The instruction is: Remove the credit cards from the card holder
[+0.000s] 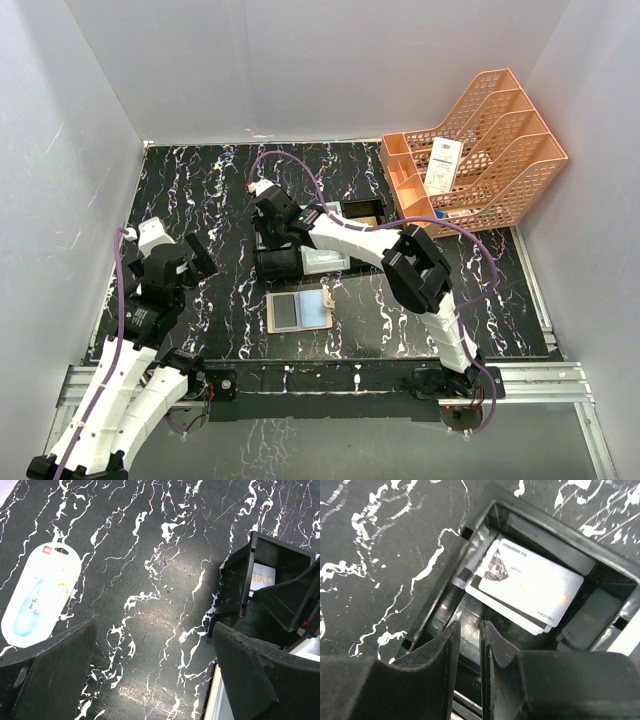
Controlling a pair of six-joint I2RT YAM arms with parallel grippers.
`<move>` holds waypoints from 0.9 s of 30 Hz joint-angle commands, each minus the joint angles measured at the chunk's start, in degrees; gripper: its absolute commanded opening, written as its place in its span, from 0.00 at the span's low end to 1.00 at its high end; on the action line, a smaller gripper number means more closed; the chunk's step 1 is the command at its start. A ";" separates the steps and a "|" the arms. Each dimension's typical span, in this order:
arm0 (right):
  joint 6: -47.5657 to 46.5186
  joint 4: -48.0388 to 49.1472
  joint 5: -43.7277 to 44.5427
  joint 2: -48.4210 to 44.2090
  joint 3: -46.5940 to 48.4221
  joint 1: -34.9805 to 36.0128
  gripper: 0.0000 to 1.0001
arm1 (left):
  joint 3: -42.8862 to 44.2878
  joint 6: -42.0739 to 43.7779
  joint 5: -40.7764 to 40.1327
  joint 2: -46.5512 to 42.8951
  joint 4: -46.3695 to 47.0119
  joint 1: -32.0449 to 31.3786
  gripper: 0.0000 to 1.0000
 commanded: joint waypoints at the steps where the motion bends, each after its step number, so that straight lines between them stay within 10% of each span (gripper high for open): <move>1: 5.47 -4.88 2.15 2.81 3.94 0.37 0.20 | 1.23 0.09 -1.50 -0.47 -0.42 0.20 0.99; 27: 10.34 -4.78 18.88 10.89 9.34 1.78 0.27 | 0.88 0.79 -0.28 -0.75 0.34 0.26 0.99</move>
